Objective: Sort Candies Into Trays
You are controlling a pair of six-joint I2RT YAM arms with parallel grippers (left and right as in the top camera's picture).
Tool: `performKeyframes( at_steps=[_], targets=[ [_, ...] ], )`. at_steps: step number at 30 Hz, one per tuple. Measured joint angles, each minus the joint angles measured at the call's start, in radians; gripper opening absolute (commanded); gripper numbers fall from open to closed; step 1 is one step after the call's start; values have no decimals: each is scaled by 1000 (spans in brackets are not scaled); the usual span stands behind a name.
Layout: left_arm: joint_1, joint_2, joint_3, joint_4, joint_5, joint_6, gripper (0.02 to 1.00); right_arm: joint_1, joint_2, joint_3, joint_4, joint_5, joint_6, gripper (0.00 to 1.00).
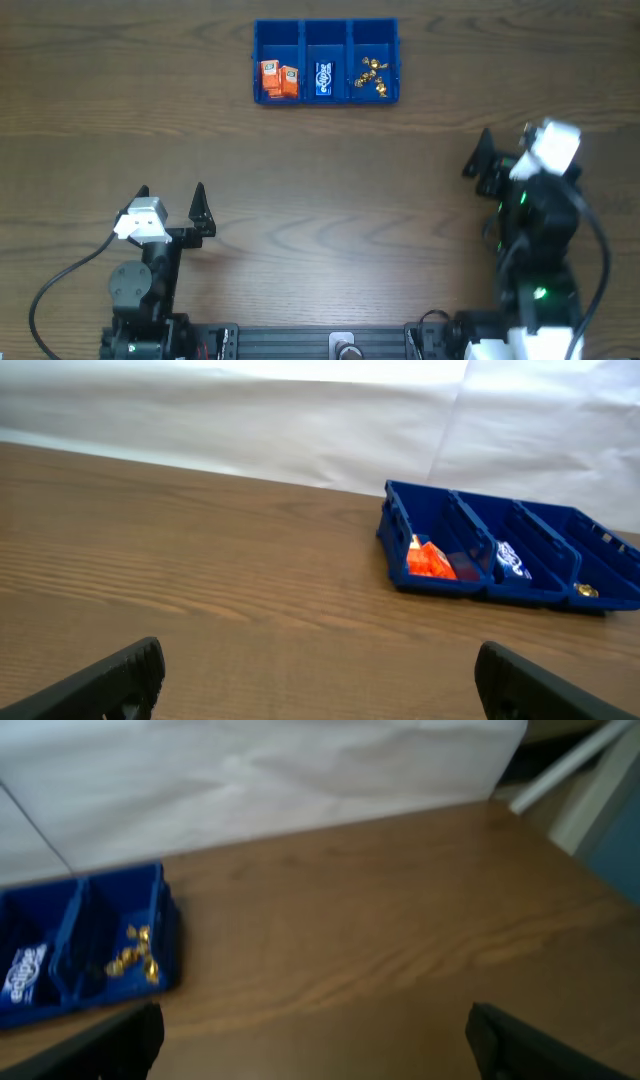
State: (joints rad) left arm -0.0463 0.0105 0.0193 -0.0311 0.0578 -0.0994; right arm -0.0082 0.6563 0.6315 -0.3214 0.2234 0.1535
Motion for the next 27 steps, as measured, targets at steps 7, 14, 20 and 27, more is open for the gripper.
performKeyframes(
  at_steps=[7,14,20,27],
  targets=[
    [0,0,0,0,0,0,998,1,-181,-319,209,-69,-18,998],
    [0,0,0,0,0,0,998,5,-344,-435,290,-97,-26,998],
    [0,0,0,0,0,0,996,5,-469,-508,294,-98,-27,998],
    [0,0,0,0,0,0,998,6,-545,-615,394,-108,-57,998]
  ],
)
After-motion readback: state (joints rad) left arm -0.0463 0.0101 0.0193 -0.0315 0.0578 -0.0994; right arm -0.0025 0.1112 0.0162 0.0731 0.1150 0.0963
